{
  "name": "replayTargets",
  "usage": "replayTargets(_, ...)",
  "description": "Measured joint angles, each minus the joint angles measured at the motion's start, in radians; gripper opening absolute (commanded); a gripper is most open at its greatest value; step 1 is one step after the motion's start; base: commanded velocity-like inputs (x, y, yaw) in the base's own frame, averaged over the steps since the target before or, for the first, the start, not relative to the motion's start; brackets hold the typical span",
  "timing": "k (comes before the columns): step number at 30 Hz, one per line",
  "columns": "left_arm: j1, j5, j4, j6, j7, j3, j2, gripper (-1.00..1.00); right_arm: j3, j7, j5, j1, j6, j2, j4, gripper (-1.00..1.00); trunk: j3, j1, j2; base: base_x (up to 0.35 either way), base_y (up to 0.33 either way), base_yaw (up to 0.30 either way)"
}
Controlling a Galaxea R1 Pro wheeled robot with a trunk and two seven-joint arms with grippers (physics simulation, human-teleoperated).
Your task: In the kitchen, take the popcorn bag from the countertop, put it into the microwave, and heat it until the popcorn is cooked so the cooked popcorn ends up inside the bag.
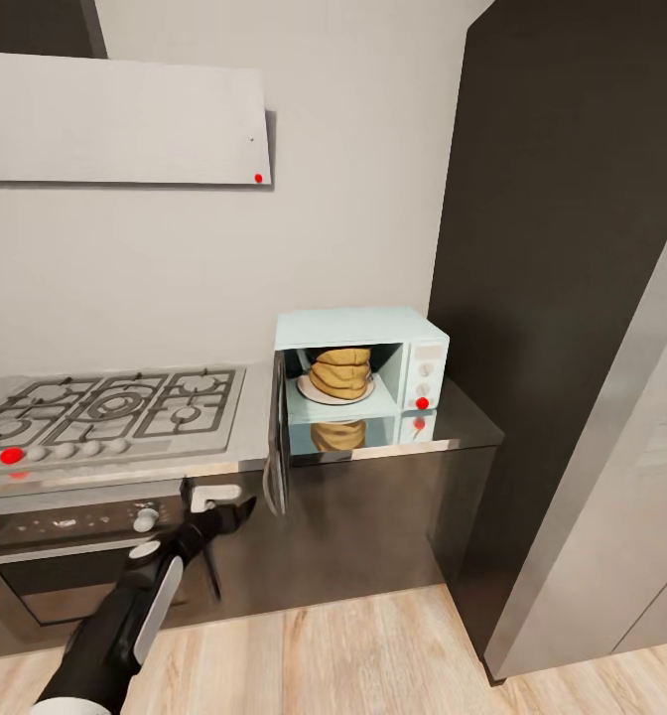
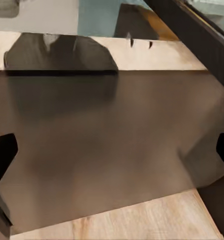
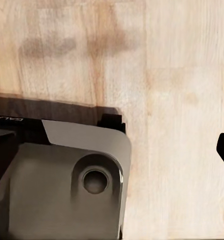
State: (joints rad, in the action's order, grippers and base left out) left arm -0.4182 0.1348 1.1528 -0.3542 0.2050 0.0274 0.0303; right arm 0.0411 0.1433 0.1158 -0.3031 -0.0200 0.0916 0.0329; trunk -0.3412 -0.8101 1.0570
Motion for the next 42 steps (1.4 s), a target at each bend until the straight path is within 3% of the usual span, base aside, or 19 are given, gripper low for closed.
replayTargets(5, 0.000, 0.013, 0.028, 0.027, 0.008, -0.027, -0.029, 1.00, 0.000, 0.005, -0.001, 0.022, 0.002, 0.000, -0.001, 1.00, 0.000, 0.000, 0.000, 0.000, 0.000, 0.000)
replayTargets(16, 0.000, 0.006, 0.090, 0.090, 0.018, -0.029, -0.090, 1.00, 0.002, 0.006, 0.006, 0.028, -0.007, 0.004, 0.000, 1.00, 0.000, 0.000, 0.000, 0.000, 0.000, -0.018)
replayTargets(20, 0.000, 0.004, 0.110, 0.114, 0.024, -0.030, -0.091, 1.00, 0.003, 0.005, -0.016, 0.029, -0.006, 0.005, 0.000, 1.00, 0.002, 0.000, 0.000, 0.000, 0.000, -0.197)
replayTargets(21, 0.000, 0.006, 0.199, 0.123, 0.025, -0.030, -0.091, 1.00, 0.004, 0.004, -0.070, 0.029, -0.005, 0.006, -0.001, 1.00, 0.003, 0.000, 0.000, 0.000, 0.000, -0.219)
replayTargets(22, 0.000, 0.005, 0.209, 0.124, 0.024, -0.030, -0.091, 1.00, 0.003, 0.004, -0.078, 0.029, -0.006, 0.008, -0.001, 1.00, 0.003, 0.000, 0.000, 0.000, 0.000, -0.221)
replayTargets(27, 0.000, 0.007, 0.207, 0.124, 0.017, -0.038, -0.097, 1.00, 0.003, 0.004, -0.085, 0.029, -0.006, 0.009, -0.001, 1.00, 0.006, 0.000, 0.000, 0.000, 0.000, -0.223)
replayTargets(31, 0.000, 0.005, 0.203, 0.122, 0.011, -0.121, -0.097, 1.00, 0.003, 0.003, -0.085, 0.029, -0.008, 0.008, -0.001, 1.00, 0.006, 0.000, 0.000, 0.000, 0.000, -0.223)
replayTargets(33, 0.000, 0.003, 0.201, 0.122, 0.010, -0.133, -0.097, 1.00, 0.003, 0.004, -0.085, 0.029, -0.008, 0.008, -0.001, 1.00, 0.006, 0.000, 0.000, 0.000, 0.000, -0.223)
replayTargets(42, 0.000, 0.001, 0.197, 0.122, 0.010, -0.140, -0.097, 1.00, 0.003, 0.003, -0.086, 0.029, -0.008, 0.009, -0.001, 1.00, 0.006, 0.000, 0.000, 0.000, 0.000, -0.223)
